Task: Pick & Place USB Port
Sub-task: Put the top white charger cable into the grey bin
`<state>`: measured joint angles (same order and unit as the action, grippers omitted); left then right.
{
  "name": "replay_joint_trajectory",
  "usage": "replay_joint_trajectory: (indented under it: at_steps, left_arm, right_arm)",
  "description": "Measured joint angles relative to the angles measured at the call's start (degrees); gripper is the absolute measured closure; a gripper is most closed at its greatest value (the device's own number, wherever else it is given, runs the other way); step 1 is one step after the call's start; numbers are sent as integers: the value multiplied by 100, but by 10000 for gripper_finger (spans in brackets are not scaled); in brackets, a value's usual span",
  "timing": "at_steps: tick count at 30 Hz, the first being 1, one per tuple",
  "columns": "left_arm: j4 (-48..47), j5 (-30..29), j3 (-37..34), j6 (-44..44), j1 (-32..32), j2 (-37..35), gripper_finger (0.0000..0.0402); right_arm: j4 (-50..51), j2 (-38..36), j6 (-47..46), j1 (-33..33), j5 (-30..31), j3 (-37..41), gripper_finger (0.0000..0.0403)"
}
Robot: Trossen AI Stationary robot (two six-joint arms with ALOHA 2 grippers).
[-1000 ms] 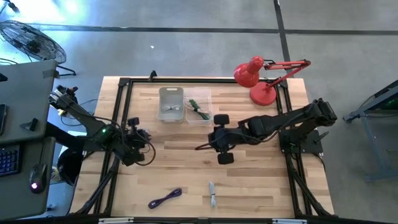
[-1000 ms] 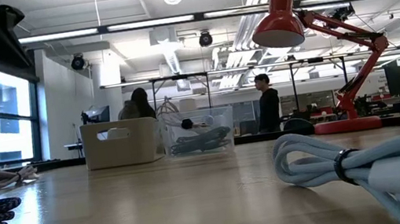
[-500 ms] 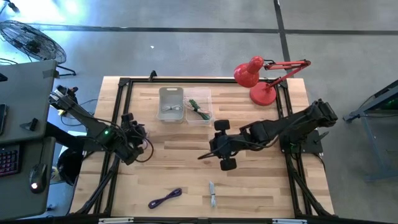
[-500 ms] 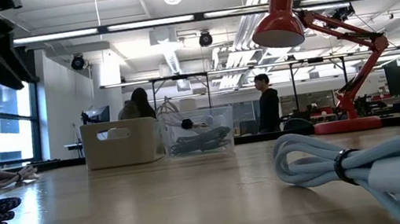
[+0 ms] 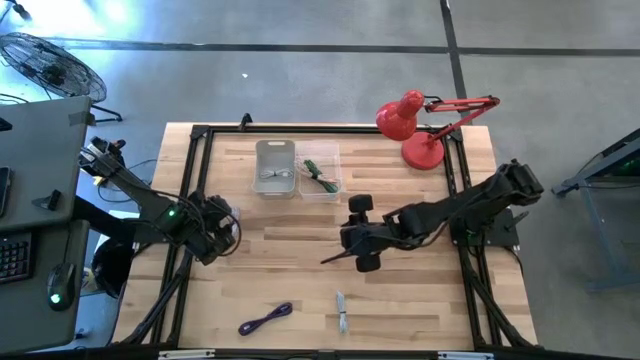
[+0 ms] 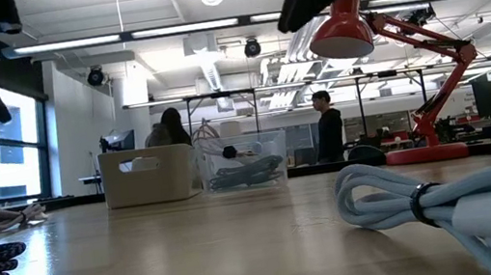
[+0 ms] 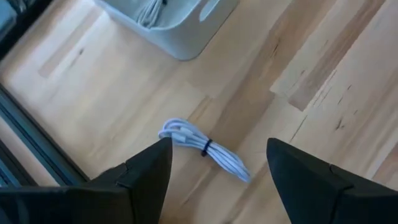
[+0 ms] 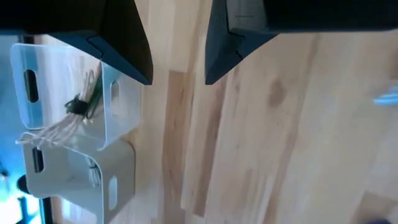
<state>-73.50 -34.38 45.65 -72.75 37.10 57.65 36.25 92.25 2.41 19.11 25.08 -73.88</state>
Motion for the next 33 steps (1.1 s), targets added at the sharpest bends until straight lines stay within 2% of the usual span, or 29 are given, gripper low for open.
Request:
replay_joint_trajectory:
  at_steps: [3, 7, 14, 22, 27, 33]
  left_arm:
    - [23, 44, -150, -343, -36, 89, 144]
    - [202, 635, -568, -648, -371, 267, 144]
    - [619, 563, -494, -279, -1147, 375, 144]
    - [1267, 1238, -740, 322, -2043, 375, 144]
    - [1209, 1898, -916, 512, -2453, 375, 144]
    - [1698, 2169, -1129, 883, -2751, 375, 144]
  right_arm:
    - [-467, -64, 184, 11, -15, 339, 265]
    - [-815, -104, 280, 47, -163, 675, 265]
    - [-872, -119, 259, 59, -313, 814, 265]
    - [-870, -119, 104, 64, -720, 814, 265]
    - [-872, -119, 132, 145, -688, 814, 265]
    - [-870, -119, 147, 243, -683, 814, 265]
